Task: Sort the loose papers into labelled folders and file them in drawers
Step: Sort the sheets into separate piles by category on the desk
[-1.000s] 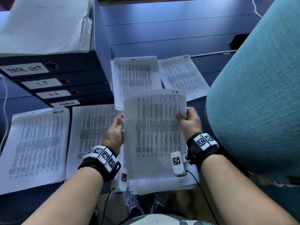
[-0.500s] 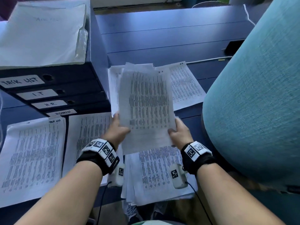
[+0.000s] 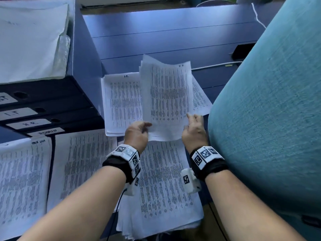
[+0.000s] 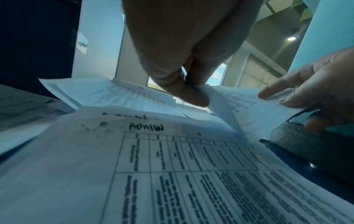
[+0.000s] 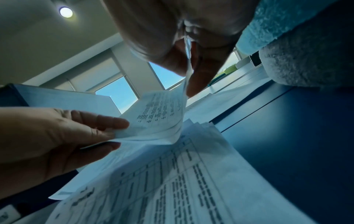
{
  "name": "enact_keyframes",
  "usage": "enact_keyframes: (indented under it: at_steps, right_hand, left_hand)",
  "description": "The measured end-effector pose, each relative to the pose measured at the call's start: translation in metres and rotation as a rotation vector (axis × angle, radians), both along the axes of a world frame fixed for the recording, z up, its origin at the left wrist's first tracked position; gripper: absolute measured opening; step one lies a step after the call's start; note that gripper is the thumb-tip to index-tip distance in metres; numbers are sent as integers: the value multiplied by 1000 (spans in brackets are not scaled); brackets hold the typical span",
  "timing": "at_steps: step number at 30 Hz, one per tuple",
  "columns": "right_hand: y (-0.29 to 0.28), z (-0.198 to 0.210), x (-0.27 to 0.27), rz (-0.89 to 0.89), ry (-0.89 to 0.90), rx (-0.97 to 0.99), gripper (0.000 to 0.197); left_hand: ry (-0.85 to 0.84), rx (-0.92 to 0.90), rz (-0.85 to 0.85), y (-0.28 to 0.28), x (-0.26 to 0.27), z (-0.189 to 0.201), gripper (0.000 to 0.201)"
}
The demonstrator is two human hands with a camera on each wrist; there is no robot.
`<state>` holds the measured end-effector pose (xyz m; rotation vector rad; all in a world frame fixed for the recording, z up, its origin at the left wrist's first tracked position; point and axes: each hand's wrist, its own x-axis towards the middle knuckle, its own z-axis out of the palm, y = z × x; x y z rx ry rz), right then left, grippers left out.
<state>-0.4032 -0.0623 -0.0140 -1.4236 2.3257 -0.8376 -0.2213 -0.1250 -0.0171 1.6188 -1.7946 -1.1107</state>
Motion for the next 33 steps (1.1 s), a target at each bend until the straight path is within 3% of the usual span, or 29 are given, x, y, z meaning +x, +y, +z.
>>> enact_keyframes:
  at_steps: [6,11,16,21,25,29,33]
  right_hand:
    - [-9,-3,-8,-17,49,75,47]
    - [-14,-16,-9,-6,-38,132,79]
    - [-18,-28,-11,22,-58,209,93]
    - [-14,-36,-12,7,-12,245,87]
    - [-10,-37,-8,3,140,258,82]
    - [-12,-39,-8,190,138,356,57]
    - [-18,-48,-12,296,149,534,54]
  left_hand:
    - [15,67,-80,-13,-20,-18,39]
    - [27,159,-193,-19,-34,-24,55]
    - [-127,192,-303,-23,-44,-34,64]
    - [-315,211,-358,-26,-48,-33,72]
    - [-374,254,-380,-23,-50,-26,77]
    - [-379,163,-350,-23,-48,-25,81]
    - [-463,147,-321,-24,-38,-29,84]
